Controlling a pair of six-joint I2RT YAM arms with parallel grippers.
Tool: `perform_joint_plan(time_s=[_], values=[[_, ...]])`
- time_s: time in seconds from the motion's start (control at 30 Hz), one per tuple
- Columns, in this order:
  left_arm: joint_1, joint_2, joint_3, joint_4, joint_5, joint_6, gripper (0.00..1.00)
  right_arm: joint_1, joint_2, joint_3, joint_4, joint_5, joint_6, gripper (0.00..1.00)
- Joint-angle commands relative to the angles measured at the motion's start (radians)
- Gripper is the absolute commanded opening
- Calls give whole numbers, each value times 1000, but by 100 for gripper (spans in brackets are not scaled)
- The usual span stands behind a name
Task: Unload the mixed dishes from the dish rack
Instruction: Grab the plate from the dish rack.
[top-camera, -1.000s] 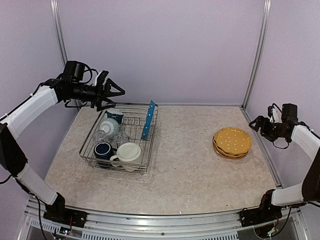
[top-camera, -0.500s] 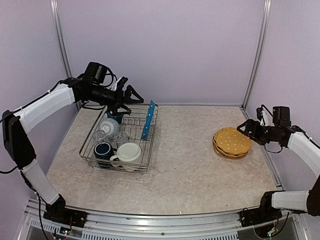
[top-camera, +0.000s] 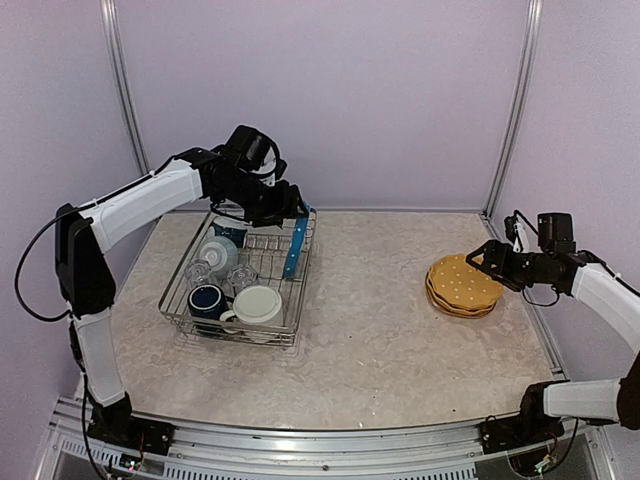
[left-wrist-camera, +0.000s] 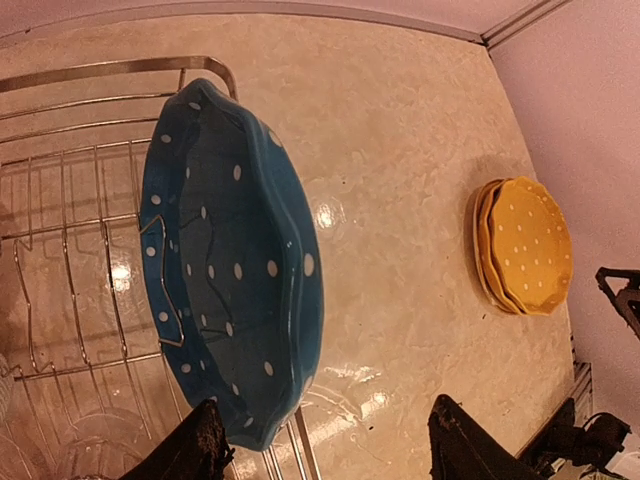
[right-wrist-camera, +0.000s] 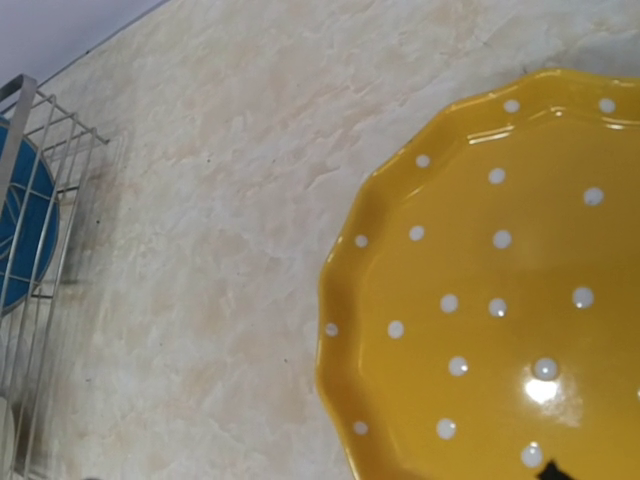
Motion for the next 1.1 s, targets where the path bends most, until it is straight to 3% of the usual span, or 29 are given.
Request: perform_joint_plan(time_s=[0.0,0.33,0.67,0.77,0.93,1.07], values=[[-10,70,78,-59,-118,38,64,13,-5,1,6,11,-3,91],[-9,207,219,-86,-51,56,49,20,15,-5,26,3,3,91],[6,273,266,-98,-10,53,31,31,27,-4,29,10,8,91],[6,279,269,-95,7,54,31,36,30,-5,34,12,16,91],[6,282,271,-86,20,49,42,65,39,7,35,23,24,91],[3,298,291,-105,1,56,36,77,42,6,43,28,32,91]])
